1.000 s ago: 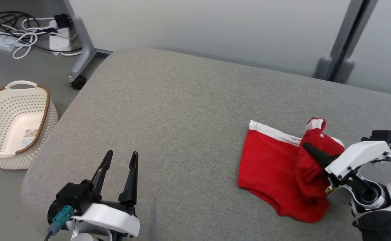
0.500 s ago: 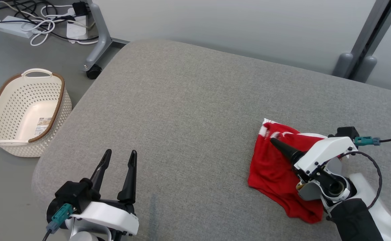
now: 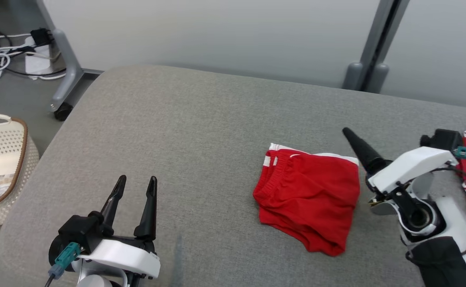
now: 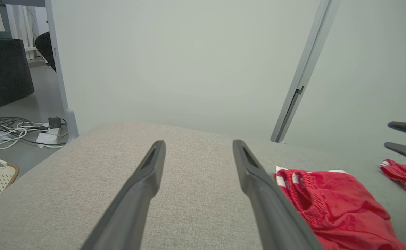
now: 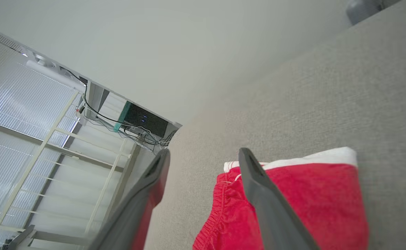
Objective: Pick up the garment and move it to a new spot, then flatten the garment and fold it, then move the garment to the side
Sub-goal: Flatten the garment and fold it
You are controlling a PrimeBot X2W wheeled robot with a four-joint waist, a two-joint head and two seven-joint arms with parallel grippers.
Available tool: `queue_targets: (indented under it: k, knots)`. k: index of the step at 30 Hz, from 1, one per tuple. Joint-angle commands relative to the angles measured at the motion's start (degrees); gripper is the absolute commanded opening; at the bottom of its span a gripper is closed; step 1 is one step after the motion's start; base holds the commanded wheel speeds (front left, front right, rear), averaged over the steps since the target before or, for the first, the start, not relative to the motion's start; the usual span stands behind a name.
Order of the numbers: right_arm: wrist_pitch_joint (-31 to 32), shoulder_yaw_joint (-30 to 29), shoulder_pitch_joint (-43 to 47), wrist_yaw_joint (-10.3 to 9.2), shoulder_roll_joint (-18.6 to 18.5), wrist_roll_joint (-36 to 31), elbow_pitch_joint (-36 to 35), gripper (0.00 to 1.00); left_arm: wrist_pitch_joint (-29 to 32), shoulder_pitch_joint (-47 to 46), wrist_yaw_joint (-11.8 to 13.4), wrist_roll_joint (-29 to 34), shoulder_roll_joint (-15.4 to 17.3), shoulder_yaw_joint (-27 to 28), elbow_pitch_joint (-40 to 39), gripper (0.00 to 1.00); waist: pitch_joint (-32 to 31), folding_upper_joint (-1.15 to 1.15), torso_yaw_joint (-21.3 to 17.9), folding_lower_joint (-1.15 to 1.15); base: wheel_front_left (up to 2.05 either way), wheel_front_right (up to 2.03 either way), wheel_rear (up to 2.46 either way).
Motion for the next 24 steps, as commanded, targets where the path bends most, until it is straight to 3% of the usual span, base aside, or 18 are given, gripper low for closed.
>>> queue_targets:
  k: [1,9,15,24]
  knots:
    - [-1.9,-1.1,2.1,0.05,-1.8,-2.6,-3.2,1.00,-0.1,0.3,0.3,0.3,0.3,0.6,-0.4,1.00,-1.2,0.00,-2.9,0.00,0.00,0.00,0.00]
    - [-5.9,-4.4,10.8,0.05,-6.2,-15.8,-18.2,1.00,-0.1,0.9,1.0,1.3,0.7,2.0,-1.7,1.00,-2.1,0.00,-8.3,0.00,0.00,0.00,0.00]
    - [-10.5,-6.5,19.1,0.05,-6.4,-24.3,-28.0,1.00,-0.1,1.5,1.4,1.4,1.4,3.6,-2.2,1.00,-2.5,0.00,-10.9,0.00,0.00,0.00,0.00]
    - [-18.1,-7.6,28.3,0.05,-5.7,-32.7,-30.5,1.00,-0.1,4.1,2.5,2.8,1.8,6.2,-2.7,1.00,-3.6,0.00,-13.2,0.00,0.00,0.00,0.00]
